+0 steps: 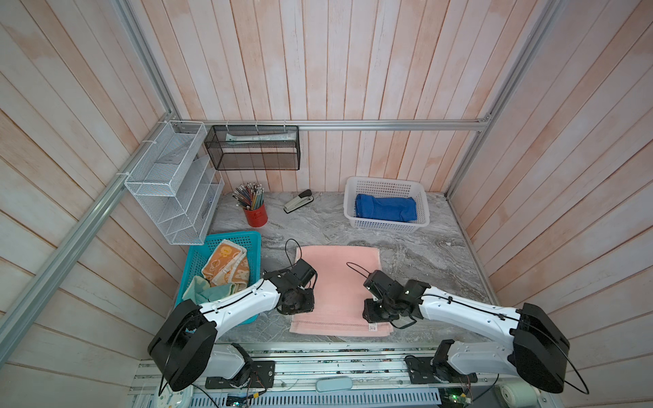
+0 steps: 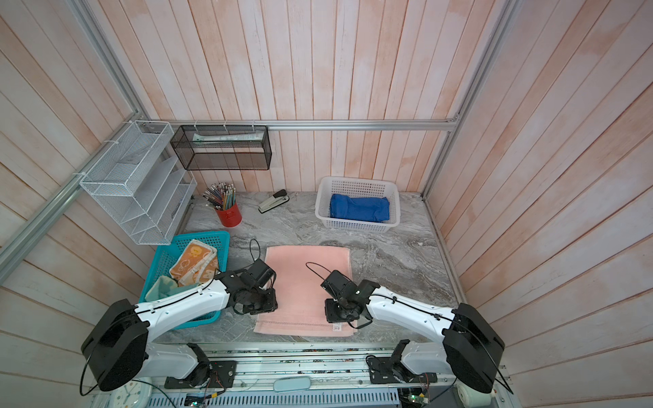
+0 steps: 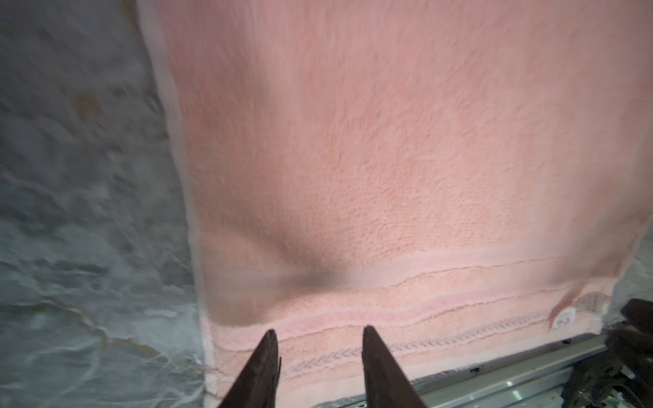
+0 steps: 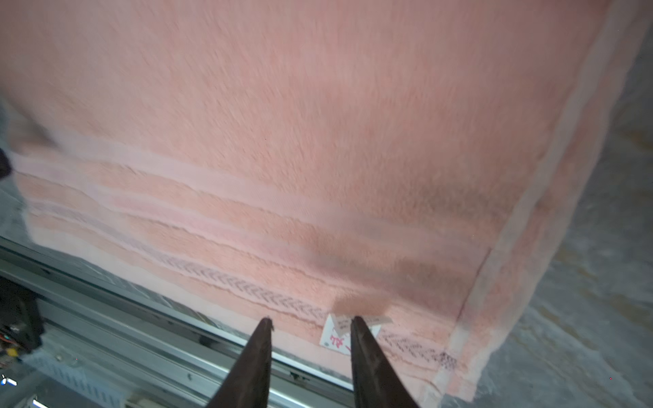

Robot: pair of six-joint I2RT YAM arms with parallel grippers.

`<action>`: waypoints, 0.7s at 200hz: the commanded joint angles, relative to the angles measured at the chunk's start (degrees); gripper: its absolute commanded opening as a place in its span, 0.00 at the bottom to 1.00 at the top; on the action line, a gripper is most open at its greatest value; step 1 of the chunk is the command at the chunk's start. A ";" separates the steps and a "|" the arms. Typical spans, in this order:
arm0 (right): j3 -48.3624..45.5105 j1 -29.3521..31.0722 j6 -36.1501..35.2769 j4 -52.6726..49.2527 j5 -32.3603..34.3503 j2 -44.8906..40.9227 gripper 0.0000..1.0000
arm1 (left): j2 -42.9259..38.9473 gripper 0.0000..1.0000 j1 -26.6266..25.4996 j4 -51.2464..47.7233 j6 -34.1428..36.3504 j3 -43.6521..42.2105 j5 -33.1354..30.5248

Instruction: Fold and stack the towels

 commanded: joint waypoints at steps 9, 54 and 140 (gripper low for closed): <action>2.46 -13.75 -10.01 2.79 0.73 -0.16 0.41 | 1.42 0.46 9.83 3.47 10.12 7.99 3.56; 6.79 -26.41 -17.16 16.77 -1.53 9.50 0.43 | 16.61 0.49 19.97 11.33 14.54 19.68 8.65; 15.45 -31.08 -19.50 26.41 -1.52 28.38 0.46 | 33.23 0.53 26.50 15.35 15.82 29.18 13.16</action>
